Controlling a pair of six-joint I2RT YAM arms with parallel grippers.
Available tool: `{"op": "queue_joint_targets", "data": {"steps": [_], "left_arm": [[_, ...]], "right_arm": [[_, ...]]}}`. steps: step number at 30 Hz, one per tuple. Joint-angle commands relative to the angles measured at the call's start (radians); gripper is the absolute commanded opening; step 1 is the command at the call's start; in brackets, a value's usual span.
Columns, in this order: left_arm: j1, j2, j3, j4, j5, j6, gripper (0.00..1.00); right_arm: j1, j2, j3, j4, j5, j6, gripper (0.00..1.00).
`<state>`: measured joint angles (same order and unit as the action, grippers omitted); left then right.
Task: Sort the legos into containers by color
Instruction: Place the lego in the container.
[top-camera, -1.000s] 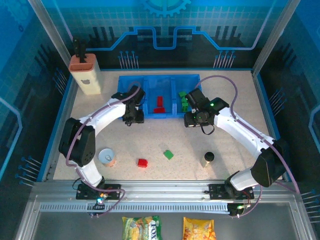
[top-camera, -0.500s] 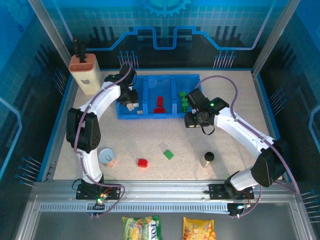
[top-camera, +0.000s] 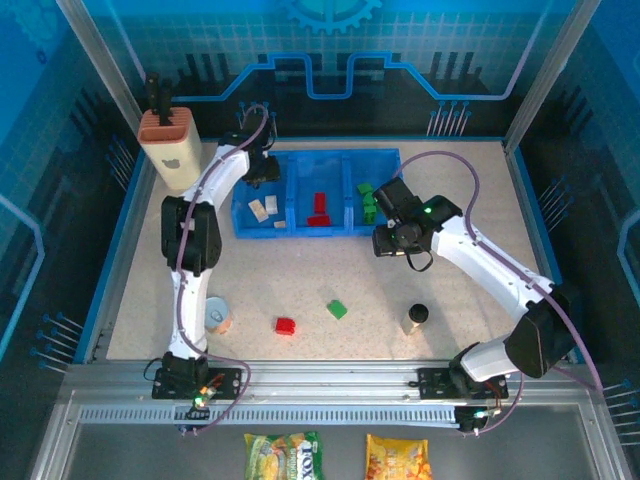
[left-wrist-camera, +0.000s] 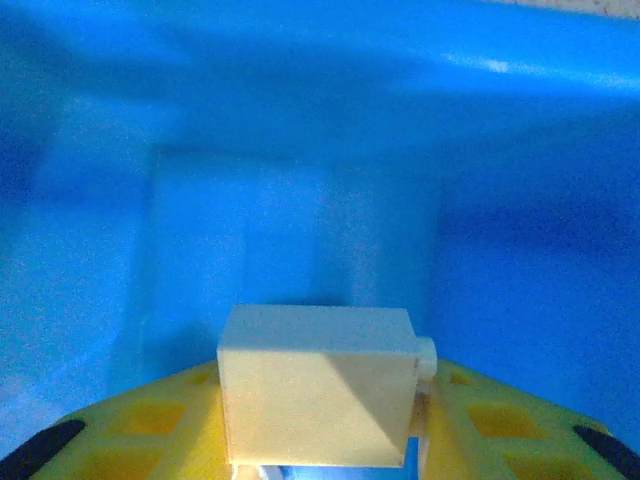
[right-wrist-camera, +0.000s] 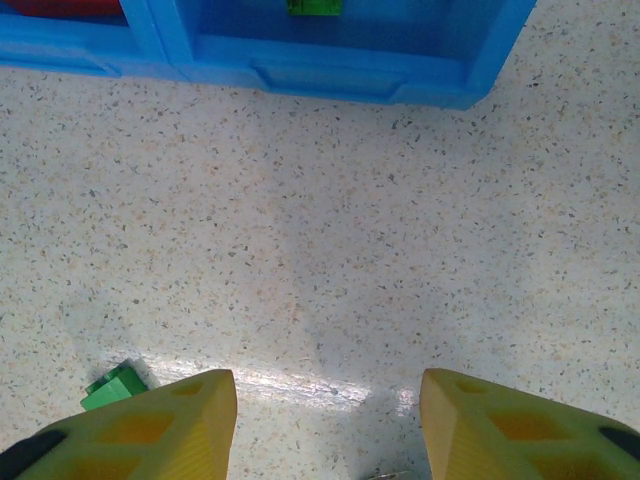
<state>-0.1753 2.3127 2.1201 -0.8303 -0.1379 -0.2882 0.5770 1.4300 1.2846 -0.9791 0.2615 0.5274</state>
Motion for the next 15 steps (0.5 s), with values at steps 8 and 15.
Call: {"op": "queue_joint_targets", "data": {"steps": [8,15], "left_arm": [[0.013,0.159,0.151,-0.021,0.011,0.012,0.49],[0.012,0.149,0.153,-0.024,0.031,0.009,0.57]], "right_arm": [[-0.003,-0.054,-0.011,-0.029,0.025,0.035,0.53],[-0.002,-0.068,-0.025,-0.029,0.025,0.046,0.53]]}}
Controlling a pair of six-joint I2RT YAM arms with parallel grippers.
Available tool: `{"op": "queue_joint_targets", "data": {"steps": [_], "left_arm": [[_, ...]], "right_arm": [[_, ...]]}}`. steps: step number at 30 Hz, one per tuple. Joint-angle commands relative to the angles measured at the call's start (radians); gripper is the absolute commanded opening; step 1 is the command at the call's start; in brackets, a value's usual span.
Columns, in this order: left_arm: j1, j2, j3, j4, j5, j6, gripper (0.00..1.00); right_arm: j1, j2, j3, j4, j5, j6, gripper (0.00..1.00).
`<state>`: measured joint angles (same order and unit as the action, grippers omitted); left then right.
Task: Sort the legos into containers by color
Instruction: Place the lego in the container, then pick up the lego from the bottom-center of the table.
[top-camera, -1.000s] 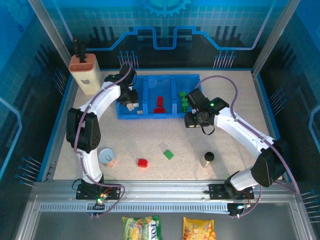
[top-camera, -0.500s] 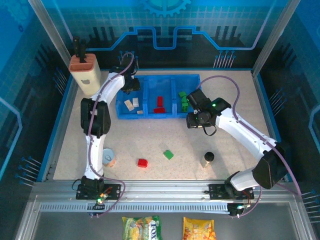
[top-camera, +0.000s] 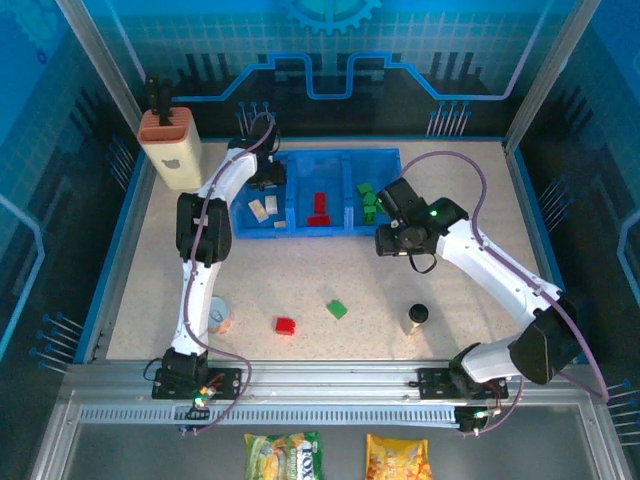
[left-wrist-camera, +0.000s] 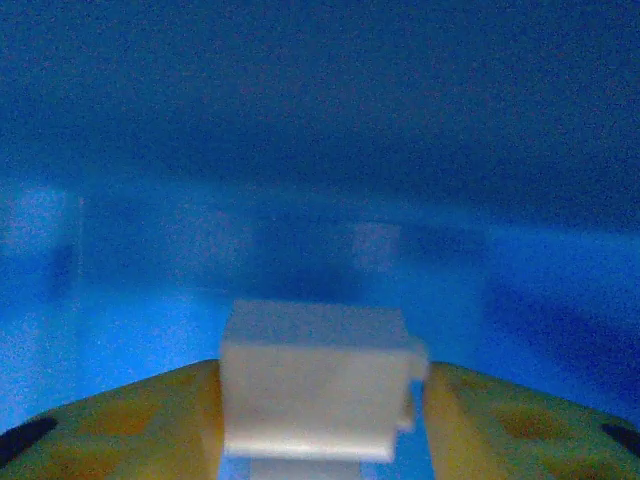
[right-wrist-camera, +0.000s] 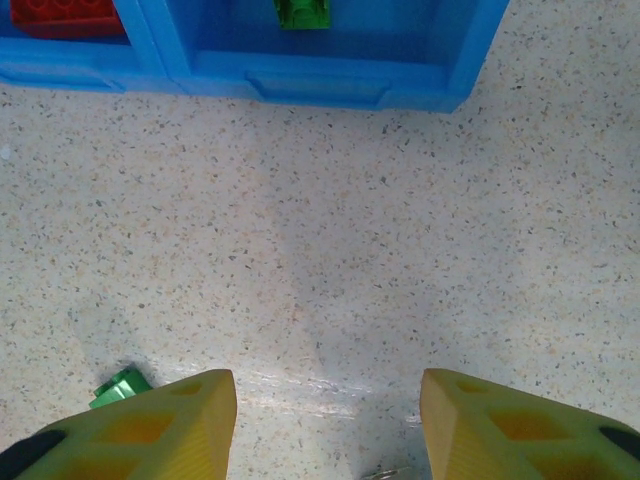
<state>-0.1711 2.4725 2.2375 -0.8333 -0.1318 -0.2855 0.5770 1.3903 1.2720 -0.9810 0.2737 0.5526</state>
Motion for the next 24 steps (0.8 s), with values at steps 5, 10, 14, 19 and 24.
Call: {"op": "queue_joint_targets", "data": {"steps": [5,10,14,19,24], "left_arm": [[0.008,-0.061,0.033,-0.041,0.025,0.011,0.61],[0.008,-0.137,0.033,-0.076,0.02,0.024,0.59],[0.008,-0.215,0.006,-0.119,0.034,0.027,0.57],[0.007,-0.34,-0.096,-0.17,0.061,0.034,0.56],[0.007,-0.483,-0.243,-0.227,0.107,0.06,0.56]], "right_arm": [[-0.002,-0.035,-0.013,-0.024,0.014,0.021,0.53],[0.001,-0.028,-0.013,-0.01,-0.004,0.013,0.53],[0.013,-0.007,-0.013,0.003,-0.02,0.007,0.53],[0.042,0.025,-0.013,0.014,-0.031,-0.003,0.53],[0.082,0.064,-0.01,0.009,-0.034,-0.006,0.53]]}}
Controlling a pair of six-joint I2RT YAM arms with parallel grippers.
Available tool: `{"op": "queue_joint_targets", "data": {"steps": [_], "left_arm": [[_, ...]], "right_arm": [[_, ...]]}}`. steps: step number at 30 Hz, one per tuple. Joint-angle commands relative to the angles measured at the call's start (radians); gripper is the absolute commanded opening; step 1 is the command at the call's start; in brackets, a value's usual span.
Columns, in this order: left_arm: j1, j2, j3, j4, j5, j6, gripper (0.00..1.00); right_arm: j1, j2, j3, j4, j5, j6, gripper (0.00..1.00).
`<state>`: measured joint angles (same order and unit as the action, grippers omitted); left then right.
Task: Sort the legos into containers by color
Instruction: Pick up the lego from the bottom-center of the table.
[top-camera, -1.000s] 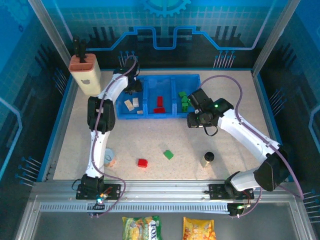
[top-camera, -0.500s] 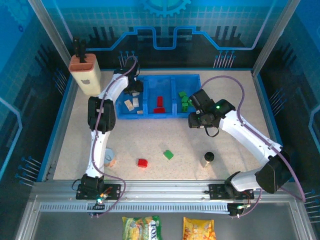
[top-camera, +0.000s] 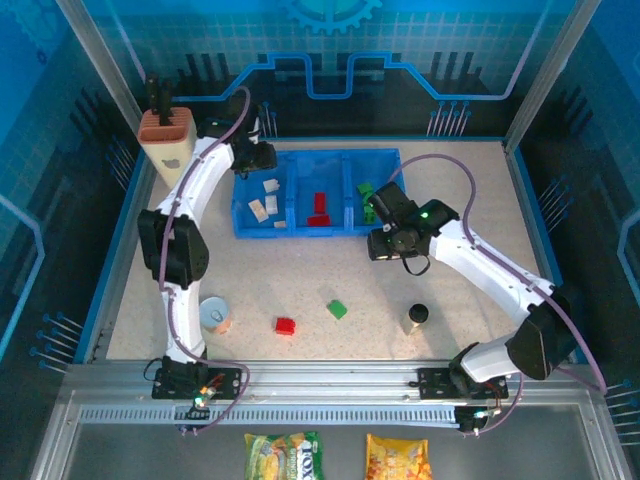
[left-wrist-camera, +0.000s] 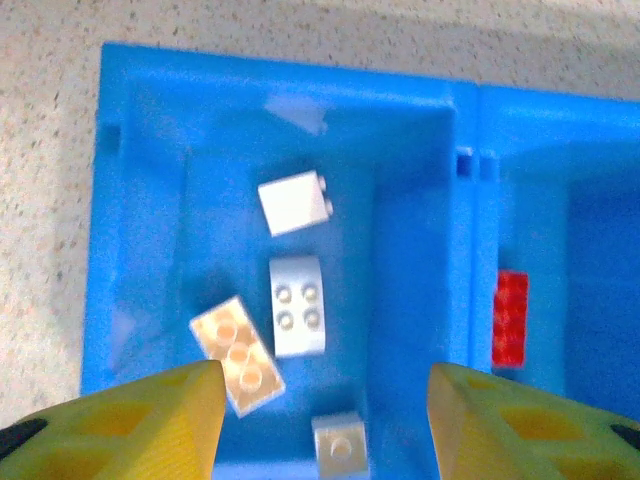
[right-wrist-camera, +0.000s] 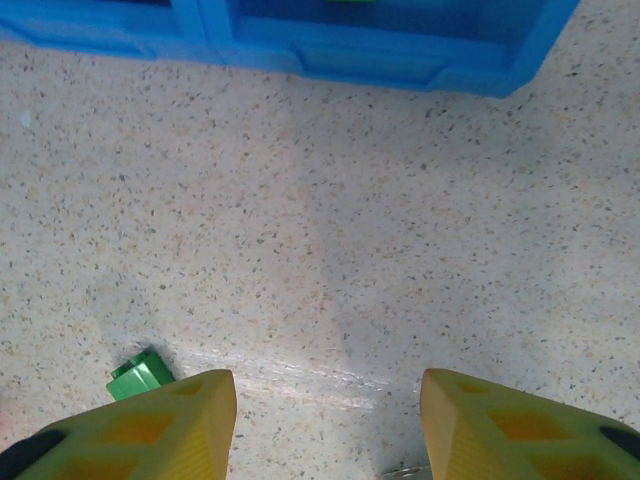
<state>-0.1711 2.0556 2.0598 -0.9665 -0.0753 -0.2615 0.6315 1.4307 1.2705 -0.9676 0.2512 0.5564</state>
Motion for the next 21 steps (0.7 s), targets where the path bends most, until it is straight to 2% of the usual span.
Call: {"op": "queue_joint_targets", "data": {"steps": [1,10,18,21], "left_arm": [[0.007,-0.095,-0.094,-0.101,0.056,0.043,0.56],[0.053,-0.369,-0.395,-0.122,0.072,0.104,0.56],[0.164,-0.528,-0.683,0.056,0.107,0.077,0.58],[0.187,-0.555,-0.75,0.12,0.124,0.08,0.57]], "right_arm": [[0.037,0.032,-0.007,-0.002,-0.014,-0.012,0.53],[0.17,0.154,0.017,0.014,-0.041,-0.025,0.53],[0.362,0.29,0.086,0.05,-0.074,-0.023,0.56],[0.456,0.348,0.13,0.076,-0.103,-0.111,0.59]]}}
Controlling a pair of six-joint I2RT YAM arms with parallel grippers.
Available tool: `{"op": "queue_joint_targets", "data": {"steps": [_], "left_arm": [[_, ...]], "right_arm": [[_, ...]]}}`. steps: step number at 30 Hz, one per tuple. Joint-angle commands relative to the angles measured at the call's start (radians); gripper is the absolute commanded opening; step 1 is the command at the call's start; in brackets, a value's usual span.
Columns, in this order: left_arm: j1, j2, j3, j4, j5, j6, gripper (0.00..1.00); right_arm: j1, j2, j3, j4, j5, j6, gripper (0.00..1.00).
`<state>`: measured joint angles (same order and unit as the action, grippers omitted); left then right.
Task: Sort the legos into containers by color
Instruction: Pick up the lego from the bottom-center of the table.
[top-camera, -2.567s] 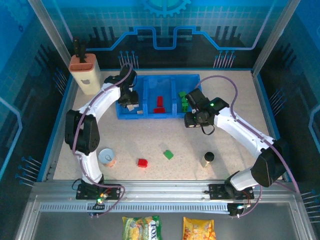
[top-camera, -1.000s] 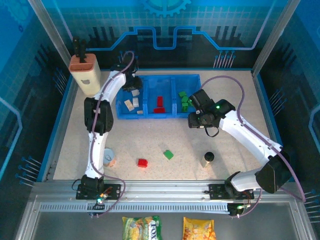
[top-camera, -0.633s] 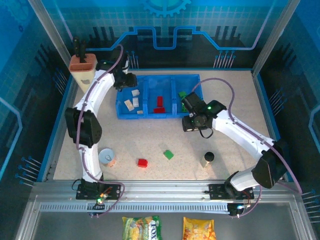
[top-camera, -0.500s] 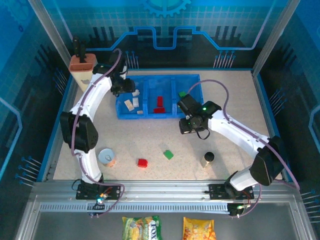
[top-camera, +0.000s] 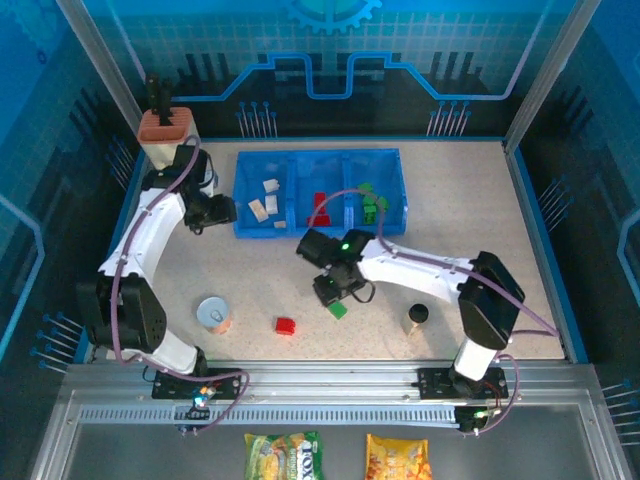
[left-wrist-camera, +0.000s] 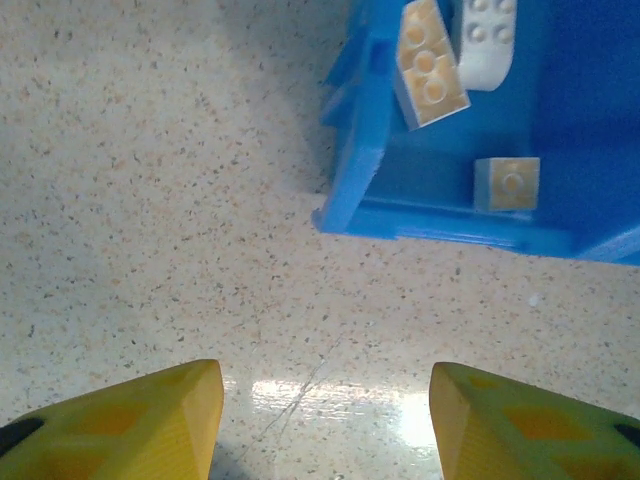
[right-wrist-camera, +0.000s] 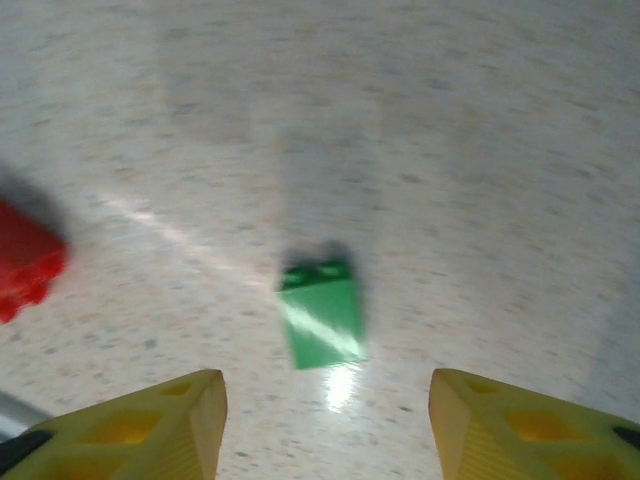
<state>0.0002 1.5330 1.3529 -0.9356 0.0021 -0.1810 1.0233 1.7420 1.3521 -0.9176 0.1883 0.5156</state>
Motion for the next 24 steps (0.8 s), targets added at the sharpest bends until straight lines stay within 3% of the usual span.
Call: {"op": "queue_joint_targets", "data": {"steps": [1,9,24], "left_arm": [[0.025,-0.037,-0.052,0.096,0.048,0.004,0.57],[0.066,-0.092,-0.109,0.166,0.053,0.004,0.57],[0.069,-0.095,-0.128,0.184,0.054,0.003,0.58]], "right_arm": [[0.094,0.056,0.066,0.034,-0.042,-0.117,0.6],[0.172,0.078,0.058,0.218,-0.162,-0.418,0.69],[0.193,0.135,-0.045,0.443,-0.181,-0.543,0.75]]}}
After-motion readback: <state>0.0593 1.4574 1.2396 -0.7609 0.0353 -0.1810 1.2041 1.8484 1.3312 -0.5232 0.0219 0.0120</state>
